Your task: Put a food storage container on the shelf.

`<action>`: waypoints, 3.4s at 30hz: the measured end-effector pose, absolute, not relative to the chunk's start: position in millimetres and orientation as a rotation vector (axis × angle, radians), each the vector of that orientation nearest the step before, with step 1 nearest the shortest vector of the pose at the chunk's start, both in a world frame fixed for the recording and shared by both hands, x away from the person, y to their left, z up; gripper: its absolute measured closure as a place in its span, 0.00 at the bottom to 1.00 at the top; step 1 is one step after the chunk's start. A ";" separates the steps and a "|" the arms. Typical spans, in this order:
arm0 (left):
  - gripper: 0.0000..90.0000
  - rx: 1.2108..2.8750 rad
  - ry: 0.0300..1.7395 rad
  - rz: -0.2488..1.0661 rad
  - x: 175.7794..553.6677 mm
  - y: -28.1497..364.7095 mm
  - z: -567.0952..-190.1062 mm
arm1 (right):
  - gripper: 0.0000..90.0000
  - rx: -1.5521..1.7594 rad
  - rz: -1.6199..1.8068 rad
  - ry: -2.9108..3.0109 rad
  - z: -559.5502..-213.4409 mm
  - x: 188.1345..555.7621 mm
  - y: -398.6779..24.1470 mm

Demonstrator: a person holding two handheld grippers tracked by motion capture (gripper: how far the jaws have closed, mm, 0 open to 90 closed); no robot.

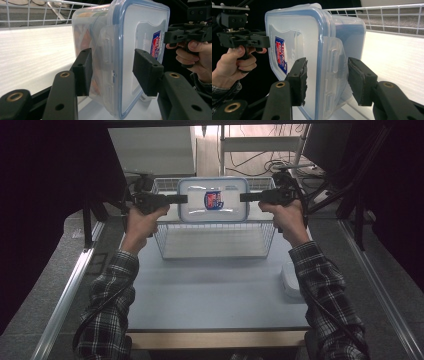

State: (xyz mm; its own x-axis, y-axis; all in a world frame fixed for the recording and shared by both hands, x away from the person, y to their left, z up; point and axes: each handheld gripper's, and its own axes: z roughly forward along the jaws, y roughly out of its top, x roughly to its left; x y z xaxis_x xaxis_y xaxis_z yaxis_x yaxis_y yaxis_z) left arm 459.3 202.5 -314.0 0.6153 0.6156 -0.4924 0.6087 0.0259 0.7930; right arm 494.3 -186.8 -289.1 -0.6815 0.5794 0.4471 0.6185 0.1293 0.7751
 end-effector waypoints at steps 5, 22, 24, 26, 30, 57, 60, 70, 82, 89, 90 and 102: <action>0.55 1.649 0.994 0.049 459.7 202.0 -317.3 | 0.56 -1.244 -1.659 -2.326 -292.9 498.2 -185.9; 0.54 1.611 0.979 0.042 464.5 204.4 -325.6 | 0.52 -1.266 -1.670 -2.349 -295.4 500.8 -182.1; 0.54 1.608 0.980 0.038 465.1 204.5 -325.9 | 0.51 -1.266 -1.666 -2.355 -295.3 501.1 -181.9; 0.53 1.602 0.991 0.025 466.1 204.5 -326.7 | 0.50 -1.269 -1.663 -2.373 -295.5 501.2 -181.1; 0.55 1.677 1.014 0.052 467.2 199.2 -332.8 | 0.44 -1.297 -1.642 -2.388 -298.6 502.3 -180.4; 0.49 1.664 1.084 0.224 475.5 194.5 -322.5 | 0.61 -1.371 -1.672 -2.457 -298.1 508.8 -177.4; 0.45 1.687 1.058 0.282 472.0 193.4 -318.6 | 0.57 -1.370 -1.681 -2.513 -296.2 506.1 -176.1; 0.25 1.778 0.938 0.328 445.5 190.3 -318.3 | 0.39 -1.283 -1.743 -2.606 -295.0 488.0 -183.6; 0.09 1.848 0.904 0.331 424.3 192.2 -334.0 | 0.26 -1.204 -1.735 -2.707 -306.2 467.4 -190.5; 0.04 1.875 0.853 0.366 411.9 193.1 -344.8 | 0.17 -1.142 -1.725 -2.788 -315.9 449.6 -189.6; 0.04 1.878 0.846 0.382 409.6 193.3 -345.6 | 0.17 -1.142 -1.725 -2.788 -315.9 449.6 -189.6; 0.04 1.904 0.795 0.441 378.9 188.0 -364.7 | 0.09 -1.104 -1.671 -2.850 -337.1 419.4 -200.0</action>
State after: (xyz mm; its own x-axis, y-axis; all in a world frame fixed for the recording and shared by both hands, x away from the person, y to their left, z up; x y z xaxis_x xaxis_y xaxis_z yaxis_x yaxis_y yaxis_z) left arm 378.9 188.0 -364.7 0.7189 0.6940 -0.0384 0.3356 -0.2982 0.8935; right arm 419.4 -200.0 -337.1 -0.7473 0.6641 0.0213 0.3430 0.3581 0.8684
